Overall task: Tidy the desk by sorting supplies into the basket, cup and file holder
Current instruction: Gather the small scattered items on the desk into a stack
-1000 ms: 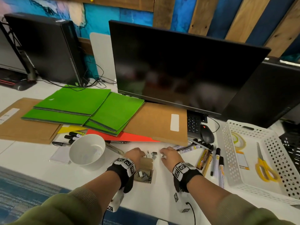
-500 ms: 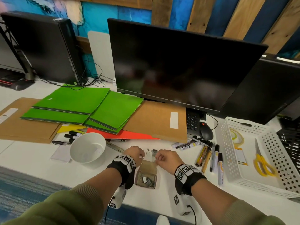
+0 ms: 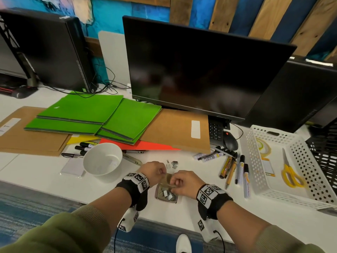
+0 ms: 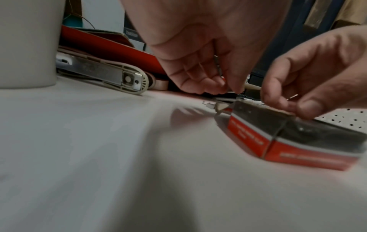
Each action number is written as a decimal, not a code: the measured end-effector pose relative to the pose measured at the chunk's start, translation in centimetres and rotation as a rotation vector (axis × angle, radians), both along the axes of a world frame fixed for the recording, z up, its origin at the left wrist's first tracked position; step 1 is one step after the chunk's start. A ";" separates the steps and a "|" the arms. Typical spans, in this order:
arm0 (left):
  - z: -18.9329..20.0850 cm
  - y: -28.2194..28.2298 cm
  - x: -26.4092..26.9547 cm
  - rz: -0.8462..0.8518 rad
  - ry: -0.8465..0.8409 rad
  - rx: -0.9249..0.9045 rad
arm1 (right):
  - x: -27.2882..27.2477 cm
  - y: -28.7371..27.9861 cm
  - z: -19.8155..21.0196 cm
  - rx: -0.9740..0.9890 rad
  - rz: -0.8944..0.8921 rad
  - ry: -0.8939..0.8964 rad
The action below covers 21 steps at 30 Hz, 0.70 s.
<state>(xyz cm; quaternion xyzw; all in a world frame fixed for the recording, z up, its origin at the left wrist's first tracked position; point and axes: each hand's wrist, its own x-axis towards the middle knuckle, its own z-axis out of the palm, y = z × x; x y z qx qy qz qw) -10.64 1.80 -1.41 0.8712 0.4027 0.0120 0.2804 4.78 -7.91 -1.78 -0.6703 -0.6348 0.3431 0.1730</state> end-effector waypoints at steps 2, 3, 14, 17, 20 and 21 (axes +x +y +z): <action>0.3 -0.7 -0.5 -0.018 -0.062 -0.020 | -0.2 0.0 -0.1 -0.008 -0.024 0.016; 0.3 -1.1 -0.7 -0.033 -0.093 -0.033 | -0.3 0.0 -0.1 -0.002 -0.053 0.052; -0.4 -2.1 -1.5 -0.119 -0.132 -0.091 | 1.3 1.5 -0.5 -0.025 -0.218 -0.084; -0.5 -1.1 -0.9 -0.075 -0.142 -0.034 | 1.3 2.2 -0.5 -0.067 -0.160 -0.145; -0.9 0.2 -0.2 -0.046 -0.076 -0.006 | 1.4 2.6 -0.7 -0.098 -0.138 -0.205; -1.0 0.5 0.1 -0.037 -0.056 0.002 | 1.4 2.6 -0.7 -0.095 -0.148 -0.203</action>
